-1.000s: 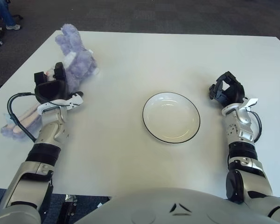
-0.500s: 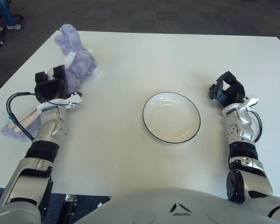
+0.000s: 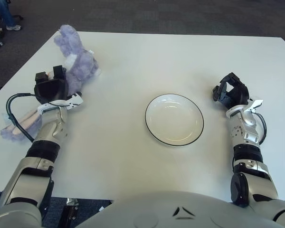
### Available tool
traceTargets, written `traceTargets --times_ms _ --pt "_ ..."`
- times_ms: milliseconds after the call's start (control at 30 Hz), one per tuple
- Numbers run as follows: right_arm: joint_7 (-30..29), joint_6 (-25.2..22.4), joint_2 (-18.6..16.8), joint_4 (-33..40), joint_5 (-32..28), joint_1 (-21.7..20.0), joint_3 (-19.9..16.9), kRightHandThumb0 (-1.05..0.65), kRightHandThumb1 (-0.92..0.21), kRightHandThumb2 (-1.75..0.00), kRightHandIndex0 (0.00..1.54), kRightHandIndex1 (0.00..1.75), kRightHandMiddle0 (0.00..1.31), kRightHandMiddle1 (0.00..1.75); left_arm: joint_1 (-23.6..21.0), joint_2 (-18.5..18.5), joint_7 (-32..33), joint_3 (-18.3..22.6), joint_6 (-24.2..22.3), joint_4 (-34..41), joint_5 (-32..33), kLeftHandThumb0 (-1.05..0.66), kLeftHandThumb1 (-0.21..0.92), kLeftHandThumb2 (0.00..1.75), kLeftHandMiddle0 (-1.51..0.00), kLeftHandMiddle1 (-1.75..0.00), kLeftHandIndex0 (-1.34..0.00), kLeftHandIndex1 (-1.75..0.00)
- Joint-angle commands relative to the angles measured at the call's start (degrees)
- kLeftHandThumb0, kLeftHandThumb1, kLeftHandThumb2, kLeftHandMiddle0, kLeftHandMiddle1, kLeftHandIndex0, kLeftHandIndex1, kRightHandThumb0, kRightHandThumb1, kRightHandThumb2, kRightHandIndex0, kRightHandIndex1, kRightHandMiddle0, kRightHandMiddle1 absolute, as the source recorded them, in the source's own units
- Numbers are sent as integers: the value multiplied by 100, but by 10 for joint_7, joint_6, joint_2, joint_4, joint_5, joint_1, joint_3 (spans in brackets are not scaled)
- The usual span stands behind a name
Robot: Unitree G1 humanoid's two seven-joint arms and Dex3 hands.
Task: Put the doll into the plate.
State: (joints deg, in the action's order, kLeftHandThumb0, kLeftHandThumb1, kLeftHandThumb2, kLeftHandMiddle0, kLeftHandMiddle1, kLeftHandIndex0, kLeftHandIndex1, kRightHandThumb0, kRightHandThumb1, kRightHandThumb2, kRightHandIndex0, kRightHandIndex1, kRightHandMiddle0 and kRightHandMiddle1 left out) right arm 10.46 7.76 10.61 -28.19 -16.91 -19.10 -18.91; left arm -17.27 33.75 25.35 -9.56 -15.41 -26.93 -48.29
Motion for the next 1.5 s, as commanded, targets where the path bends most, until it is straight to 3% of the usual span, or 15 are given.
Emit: traceTargets --times_ms 0,100,233,333,533,700,900,1467 --pt "-3 -35 -5 -17 -6 21 0 -49 -29 -134 122 175 64 175 28 -11 -21 -17 -8 -6 2 7 44 114 -56 -167 -24 -174" --pt "-1 -37 -5 -17 -8 21 -1 -49 -29 -135 122 175 64 175 30 -10 -15 -19 -12 -2 1 2 35 123 -63 -161 -37 -174" --pt "3 -38 -5 -17 -10 21 -1 -50 -29 -135 122 175 64 175 32 -10 -11 -20 -17 4 2 0 19 140 -68 -172 -59 -160" --pt "5 -37 -4 -18 -10 21 -1 -50 -29 -135 122 175 64 175 33 -10 -7 -21 -18 7 2 0 15 148 -66 -174 -64 -165" --pt "9 -34 -3 -23 -9 20 -1 -50 -29 -135 122 175 64 175 33 -10 4 -22 -13 4 3 0 7 157 -69 -169 -69 -174" --pt "11 -33 -2 -24 -8 20 -1 -50 -29 -135 122 175 64 175 34 -13 17 -19 -7 5 9 0 4 155 -78 -152 -73 -174" --pt "15 -35 -1 -24 -8 20 0 -50 -29 -135 122 175 64 175 37 -20 41 -9 3 9 19 0 4 153 -80 -144 -75 -175" --pt "20 -49 2 -23 -12 18 0 -49 -29 -134 122 175 64 175 73 -53 71 47 34 125 70 0 5 149 -85 -133 -75 -175"
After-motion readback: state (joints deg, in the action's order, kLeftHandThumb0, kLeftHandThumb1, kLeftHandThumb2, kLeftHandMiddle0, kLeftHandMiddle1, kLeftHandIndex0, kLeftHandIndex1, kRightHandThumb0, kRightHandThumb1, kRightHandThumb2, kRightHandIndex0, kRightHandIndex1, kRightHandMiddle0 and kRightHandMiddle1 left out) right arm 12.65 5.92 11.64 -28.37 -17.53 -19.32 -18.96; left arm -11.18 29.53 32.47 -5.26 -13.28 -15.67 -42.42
